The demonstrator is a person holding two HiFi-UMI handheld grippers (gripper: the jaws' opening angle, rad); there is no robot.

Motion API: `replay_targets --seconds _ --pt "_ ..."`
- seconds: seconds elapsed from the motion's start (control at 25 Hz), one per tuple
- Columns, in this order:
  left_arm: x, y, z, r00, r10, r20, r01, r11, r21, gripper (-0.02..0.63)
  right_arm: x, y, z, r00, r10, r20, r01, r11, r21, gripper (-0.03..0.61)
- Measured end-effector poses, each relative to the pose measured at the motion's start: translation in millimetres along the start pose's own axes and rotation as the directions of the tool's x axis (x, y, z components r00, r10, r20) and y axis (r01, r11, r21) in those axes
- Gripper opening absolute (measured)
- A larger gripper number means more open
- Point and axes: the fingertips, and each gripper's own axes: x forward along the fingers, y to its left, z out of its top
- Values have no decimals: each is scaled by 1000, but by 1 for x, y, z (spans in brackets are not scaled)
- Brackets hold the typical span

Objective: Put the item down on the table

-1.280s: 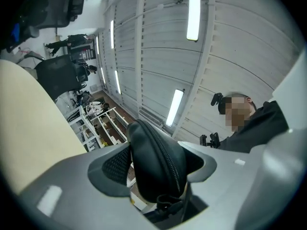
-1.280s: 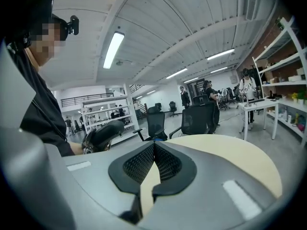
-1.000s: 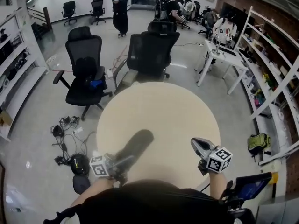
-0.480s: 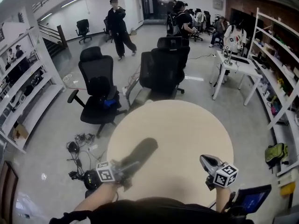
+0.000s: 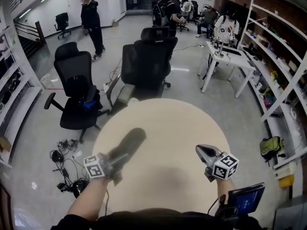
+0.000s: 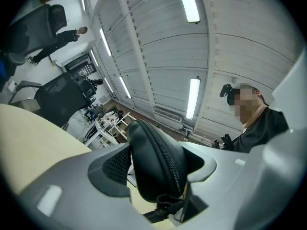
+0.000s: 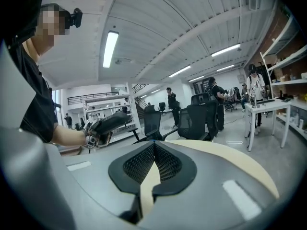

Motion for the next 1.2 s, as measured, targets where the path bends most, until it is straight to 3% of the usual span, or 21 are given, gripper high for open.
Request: replay_targets --seconds 0.28,0.8,1.04,1.2 --pt "66 79 16 998 -27 -63 30 998 62 296 65 -79 22 999 -14 32 16 999 -45 14" --pt "165 247 8 979 -39 -200 66 989 134 296 178 -201 5 999 -12 44 16 995 -96 15" --pt "200 326 -18 936 26 -351 73 961 267 296 210 -238 -24 1000 -8 -6 7 987 -161 15" --pt "226 367 -39 879 89 -468 115 913 391 296 224 -257 -42 999 -2 -34 -4 980 -201 15"
